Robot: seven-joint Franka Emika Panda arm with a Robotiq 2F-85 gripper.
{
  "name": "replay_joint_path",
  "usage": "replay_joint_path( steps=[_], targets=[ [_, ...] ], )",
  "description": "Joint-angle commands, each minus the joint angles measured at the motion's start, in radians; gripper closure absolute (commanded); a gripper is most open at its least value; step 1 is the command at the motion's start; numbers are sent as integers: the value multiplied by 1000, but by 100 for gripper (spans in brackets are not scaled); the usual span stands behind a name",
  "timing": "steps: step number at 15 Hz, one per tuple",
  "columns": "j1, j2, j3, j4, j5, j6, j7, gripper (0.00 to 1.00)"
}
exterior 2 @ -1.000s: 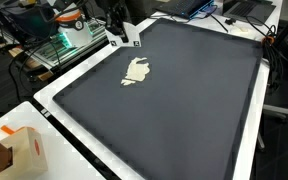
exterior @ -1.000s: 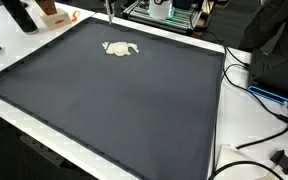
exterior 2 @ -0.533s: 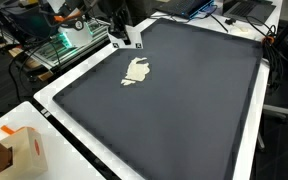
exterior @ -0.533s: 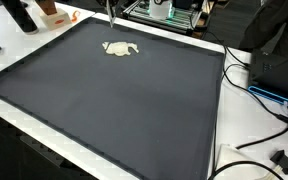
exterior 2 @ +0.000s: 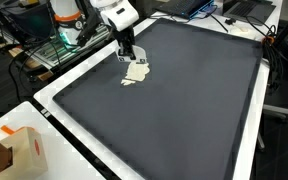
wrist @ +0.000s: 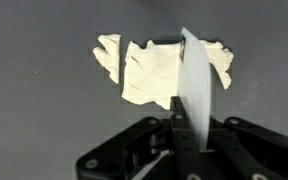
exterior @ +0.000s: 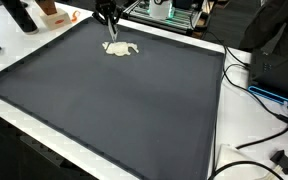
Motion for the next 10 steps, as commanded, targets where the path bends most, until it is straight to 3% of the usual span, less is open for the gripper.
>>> replay_joint_path(
  steps=[1, 10],
  targets=[
    [-52, 74, 51, 25, 5, 40, -23, 99],
    [-133, 149, 131, 18, -2, 172, -63, 99]
  ],
)
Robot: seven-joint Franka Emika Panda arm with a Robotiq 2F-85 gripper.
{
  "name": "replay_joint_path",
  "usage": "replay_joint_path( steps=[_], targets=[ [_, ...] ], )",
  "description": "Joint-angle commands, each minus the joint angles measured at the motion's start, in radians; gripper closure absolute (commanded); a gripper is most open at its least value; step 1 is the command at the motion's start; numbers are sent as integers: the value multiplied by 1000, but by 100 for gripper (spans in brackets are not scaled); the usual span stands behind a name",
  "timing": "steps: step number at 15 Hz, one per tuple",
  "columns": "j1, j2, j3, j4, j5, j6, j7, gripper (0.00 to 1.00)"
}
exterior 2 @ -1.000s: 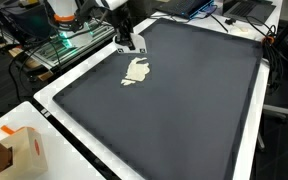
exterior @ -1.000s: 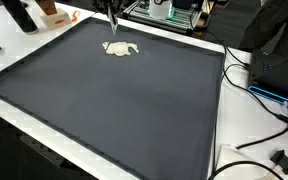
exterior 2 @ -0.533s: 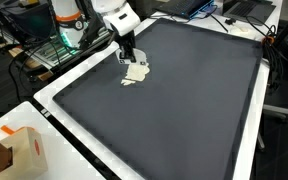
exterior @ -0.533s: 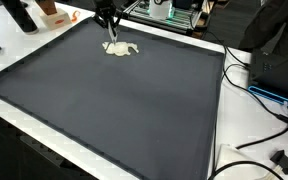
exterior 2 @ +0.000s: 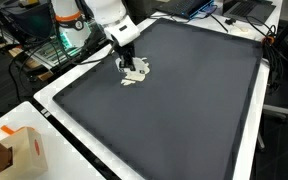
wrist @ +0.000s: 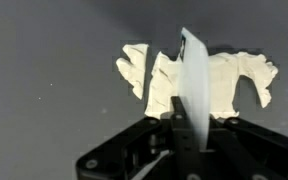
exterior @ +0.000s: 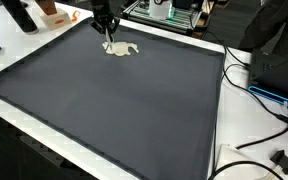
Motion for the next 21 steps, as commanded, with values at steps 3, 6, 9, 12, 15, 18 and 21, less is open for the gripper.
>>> replay_joint_path(
  steps=[3, 6, 9, 12, 15, 18, 21],
  targets=[
    [-52, 58, 67, 11, 9, 72, -44, 99],
    [-71, 78, 103, 24, 26, 102, -63, 99],
    [-82, 93, 130, 41, 18, 116, -67, 99],
    [-77, 123, 138, 80, -18, 99, -35, 99],
    [-81, 147, 149, 112, -29, 88, -31, 99],
    [-92, 148, 145, 108, -32, 82, -30, 99],
    [-104, 133, 141, 76, -30, 80, -39, 99]
  ],
)
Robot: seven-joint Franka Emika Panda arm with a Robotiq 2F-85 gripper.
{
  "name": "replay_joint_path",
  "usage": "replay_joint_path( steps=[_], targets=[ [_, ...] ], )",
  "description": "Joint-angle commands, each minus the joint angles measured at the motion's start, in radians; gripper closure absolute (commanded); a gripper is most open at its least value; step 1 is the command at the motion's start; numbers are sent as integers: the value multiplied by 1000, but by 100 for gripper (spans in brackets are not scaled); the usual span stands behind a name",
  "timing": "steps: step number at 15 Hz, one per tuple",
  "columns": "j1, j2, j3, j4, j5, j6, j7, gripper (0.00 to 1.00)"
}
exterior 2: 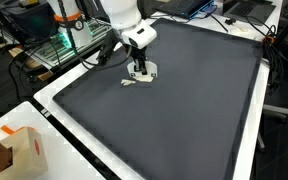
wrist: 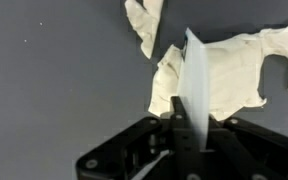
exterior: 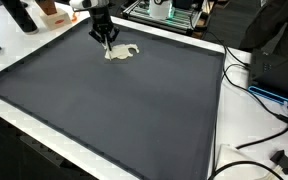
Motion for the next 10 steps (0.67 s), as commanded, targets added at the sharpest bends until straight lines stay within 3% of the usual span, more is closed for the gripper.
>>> replay_joint_path(
  steps=[1, 10],
  targets=[
    [-33, 24, 5, -26, -20, 4, -1, 99],
    [-52, -12, -23, -109, -49, 18, -3, 99]
  ],
)
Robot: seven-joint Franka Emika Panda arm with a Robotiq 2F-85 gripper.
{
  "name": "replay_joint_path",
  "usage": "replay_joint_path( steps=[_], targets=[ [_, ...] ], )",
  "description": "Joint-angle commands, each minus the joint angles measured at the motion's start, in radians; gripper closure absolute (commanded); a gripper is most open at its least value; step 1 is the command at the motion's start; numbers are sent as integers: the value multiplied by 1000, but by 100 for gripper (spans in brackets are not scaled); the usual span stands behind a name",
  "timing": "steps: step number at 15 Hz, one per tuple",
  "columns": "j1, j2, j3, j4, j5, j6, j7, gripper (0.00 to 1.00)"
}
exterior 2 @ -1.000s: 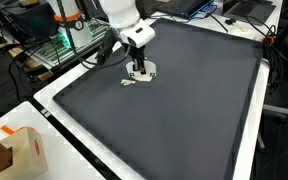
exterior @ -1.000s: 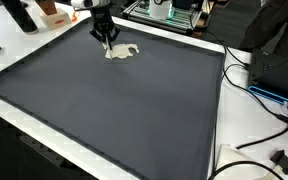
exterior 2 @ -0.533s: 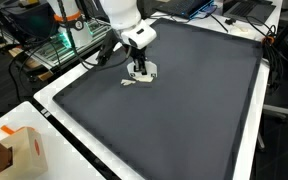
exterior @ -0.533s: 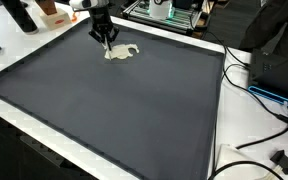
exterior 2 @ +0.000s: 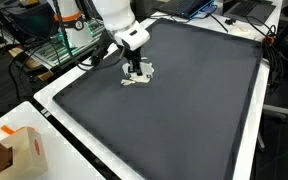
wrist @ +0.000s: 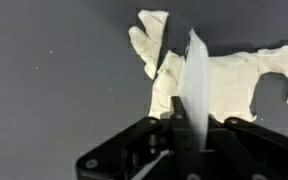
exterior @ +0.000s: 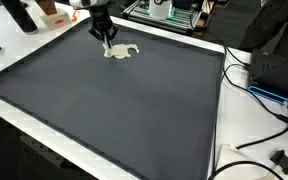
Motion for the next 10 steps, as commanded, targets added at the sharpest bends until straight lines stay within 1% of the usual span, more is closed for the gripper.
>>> replay_joint_path(
  steps=[1, 10],
  targets=[
    [-28, 4, -21, -84, -42, 19, -6, 99],
    [-40, -43, -49, -165, -33, 54, -10, 99]
  ],
)
